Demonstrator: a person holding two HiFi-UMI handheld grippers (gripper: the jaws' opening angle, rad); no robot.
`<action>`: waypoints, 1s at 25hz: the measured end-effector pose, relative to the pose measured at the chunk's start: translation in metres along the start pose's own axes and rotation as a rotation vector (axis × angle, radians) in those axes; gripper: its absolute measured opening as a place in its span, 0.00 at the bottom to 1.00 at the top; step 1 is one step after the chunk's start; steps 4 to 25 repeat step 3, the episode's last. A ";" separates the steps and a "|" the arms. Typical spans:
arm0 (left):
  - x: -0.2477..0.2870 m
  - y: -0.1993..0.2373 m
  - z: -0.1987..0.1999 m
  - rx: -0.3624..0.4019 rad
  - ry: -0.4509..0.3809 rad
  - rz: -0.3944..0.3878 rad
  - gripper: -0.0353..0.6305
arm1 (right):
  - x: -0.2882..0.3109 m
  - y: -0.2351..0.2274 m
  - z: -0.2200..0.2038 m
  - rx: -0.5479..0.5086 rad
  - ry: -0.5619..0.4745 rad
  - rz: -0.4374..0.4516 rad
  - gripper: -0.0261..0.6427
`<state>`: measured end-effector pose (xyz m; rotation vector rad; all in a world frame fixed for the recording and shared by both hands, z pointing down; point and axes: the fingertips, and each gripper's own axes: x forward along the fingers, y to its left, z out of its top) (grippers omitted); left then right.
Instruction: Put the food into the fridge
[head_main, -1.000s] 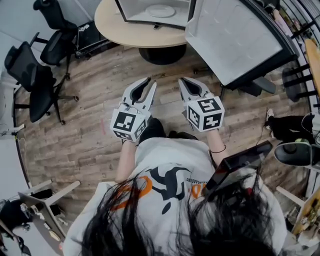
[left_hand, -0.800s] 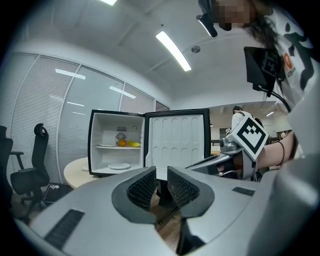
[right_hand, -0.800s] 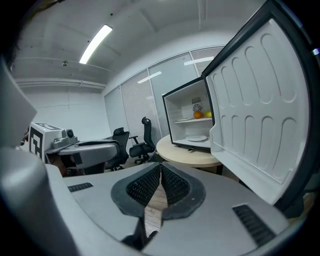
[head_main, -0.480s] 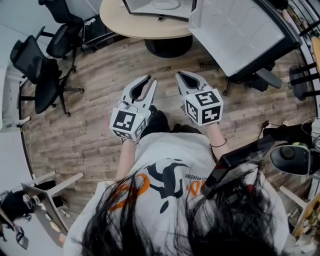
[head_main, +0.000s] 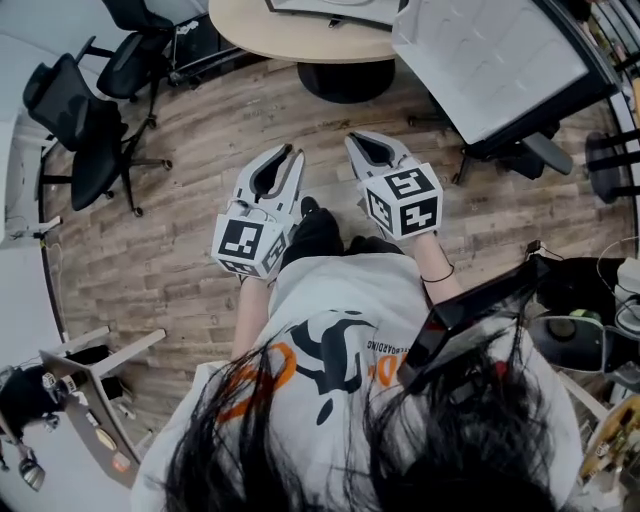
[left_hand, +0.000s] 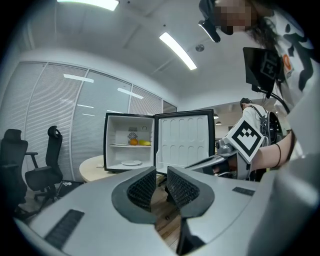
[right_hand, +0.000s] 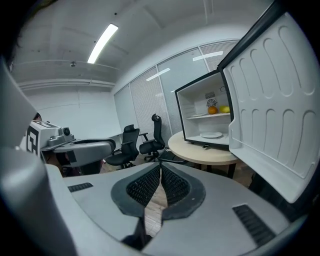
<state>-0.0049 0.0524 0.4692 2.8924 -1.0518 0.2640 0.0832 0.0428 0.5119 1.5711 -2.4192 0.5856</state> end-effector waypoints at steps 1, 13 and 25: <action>-0.001 0.002 -0.001 0.002 -0.002 0.005 0.16 | 0.002 0.001 -0.001 -0.003 0.001 0.003 0.08; -0.004 0.004 -0.002 0.006 -0.004 0.016 0.16 | 0.006 0.002 -0.003 -0.008 0.004 0.010 0.08; -0.004 0.004 -0.002 0.006 -0.004 0.016 0.16 | 0.006 0.002 -0.003 -0.008 0.004 0.010 0.08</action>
